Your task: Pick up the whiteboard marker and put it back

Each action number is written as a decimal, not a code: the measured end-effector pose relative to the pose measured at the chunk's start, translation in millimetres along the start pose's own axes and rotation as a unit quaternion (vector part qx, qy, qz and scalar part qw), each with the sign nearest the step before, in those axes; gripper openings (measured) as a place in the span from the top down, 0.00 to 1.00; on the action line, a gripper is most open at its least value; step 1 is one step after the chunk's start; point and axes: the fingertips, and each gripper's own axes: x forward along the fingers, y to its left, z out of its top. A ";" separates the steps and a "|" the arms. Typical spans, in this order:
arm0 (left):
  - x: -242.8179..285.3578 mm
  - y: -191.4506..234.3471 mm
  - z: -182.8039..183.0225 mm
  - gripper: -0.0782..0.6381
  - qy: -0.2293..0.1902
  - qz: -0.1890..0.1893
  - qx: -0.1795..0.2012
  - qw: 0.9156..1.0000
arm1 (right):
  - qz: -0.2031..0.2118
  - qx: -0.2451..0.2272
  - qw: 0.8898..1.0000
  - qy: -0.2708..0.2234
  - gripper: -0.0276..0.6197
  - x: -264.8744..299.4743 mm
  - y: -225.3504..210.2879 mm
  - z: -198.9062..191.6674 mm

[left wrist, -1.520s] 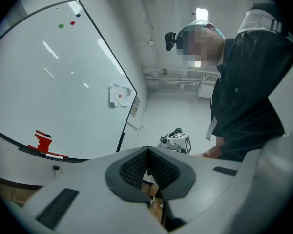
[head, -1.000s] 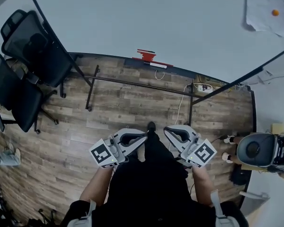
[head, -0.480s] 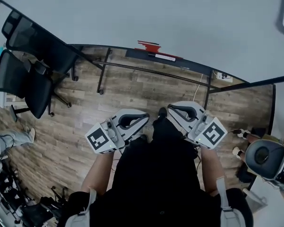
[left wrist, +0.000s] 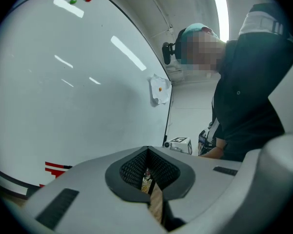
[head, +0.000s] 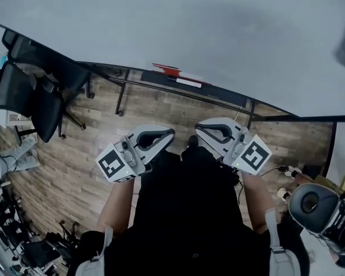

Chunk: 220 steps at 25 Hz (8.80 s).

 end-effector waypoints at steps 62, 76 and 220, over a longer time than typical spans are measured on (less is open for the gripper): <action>-5.5 112.6 -24.4 0.87 0.065 -0.070 -0.020 0.995 | -0.147 -0.112 0.918 0.350 0.82 67.4 -104.8 -124.3; -8.1 111.4 -25.4 0.87 0.062 -0.074 -0.025 0.995 | -0.171 -0.157 0.883 0.408 0.80 57.9 -114.8 -158.0; 81.8 -32.2 -13.2 0.87 0.029 -0.044 0.013 0.999 | -0.020 0.099 0.984 -0.144 0.85 -127.2 -34.5 34.1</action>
